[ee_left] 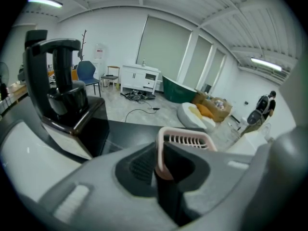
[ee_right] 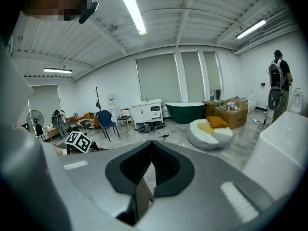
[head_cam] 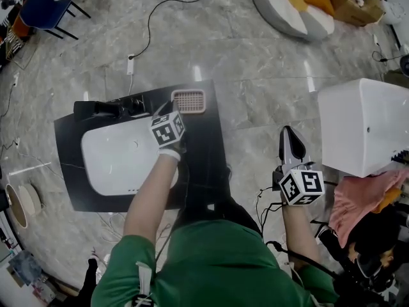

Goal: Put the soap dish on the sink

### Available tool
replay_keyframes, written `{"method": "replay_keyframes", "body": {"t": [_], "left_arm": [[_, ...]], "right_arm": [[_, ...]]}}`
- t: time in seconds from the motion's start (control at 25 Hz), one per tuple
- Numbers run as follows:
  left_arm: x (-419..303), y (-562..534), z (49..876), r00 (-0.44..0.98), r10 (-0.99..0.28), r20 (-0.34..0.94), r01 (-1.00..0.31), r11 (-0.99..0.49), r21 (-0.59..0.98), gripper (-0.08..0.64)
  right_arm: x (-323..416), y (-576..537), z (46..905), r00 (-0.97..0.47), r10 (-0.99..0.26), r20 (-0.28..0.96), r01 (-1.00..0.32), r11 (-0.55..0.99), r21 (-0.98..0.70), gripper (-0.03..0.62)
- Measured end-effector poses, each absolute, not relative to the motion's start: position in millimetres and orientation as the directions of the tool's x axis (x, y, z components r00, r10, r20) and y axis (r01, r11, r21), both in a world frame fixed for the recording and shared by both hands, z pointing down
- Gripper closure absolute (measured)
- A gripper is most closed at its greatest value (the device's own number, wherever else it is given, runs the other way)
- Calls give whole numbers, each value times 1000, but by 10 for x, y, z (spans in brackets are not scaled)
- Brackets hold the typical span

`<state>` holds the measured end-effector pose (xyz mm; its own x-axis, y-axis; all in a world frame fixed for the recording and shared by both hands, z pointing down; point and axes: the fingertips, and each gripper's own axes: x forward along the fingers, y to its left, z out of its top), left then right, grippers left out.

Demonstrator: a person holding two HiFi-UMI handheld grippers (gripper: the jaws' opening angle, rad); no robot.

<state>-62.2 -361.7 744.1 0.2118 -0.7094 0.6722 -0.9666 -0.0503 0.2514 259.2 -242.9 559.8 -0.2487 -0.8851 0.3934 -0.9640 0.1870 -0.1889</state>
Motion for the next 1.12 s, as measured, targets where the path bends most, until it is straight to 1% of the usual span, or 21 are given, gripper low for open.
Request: {"method": "replay_keyframes", "body": {"t": [0.12,0.36,0.52,0.72,0.96,1.12], "left_arm": [[-633,-3606,7482,208,-699,685,-966,-36,257,512],[-665,-3530,7172,222,-745,629,-954,-34,297,495],[-600,-3460,6860,265,-769,582,-951,-108,290,495],[-542,-3363,6370,291,-813,504,-952,-191,241,497],[-492,-3097,5625,330,-862,385,-939,-260,224,499],[-417,-2886,5049,355,-884,304,-933,-316,170,499]], "right_arm": [[2577,-2427,5575,-250,-887,389,-964,189,-188,594],[2553,-2427,5488,-257,-891,375,-962,199,-186,594],[2474,-2398,5413,-269,-894,358,-958,213,-190,594],[2367,-2364,5243,-299,-898,324,-950,246,-195,594],[2247,-2207,4923,-330,-907,261,-934,273,-229,594],[2199,-2100,4639,-344,-915,211,-926,293,-237,594]]}}
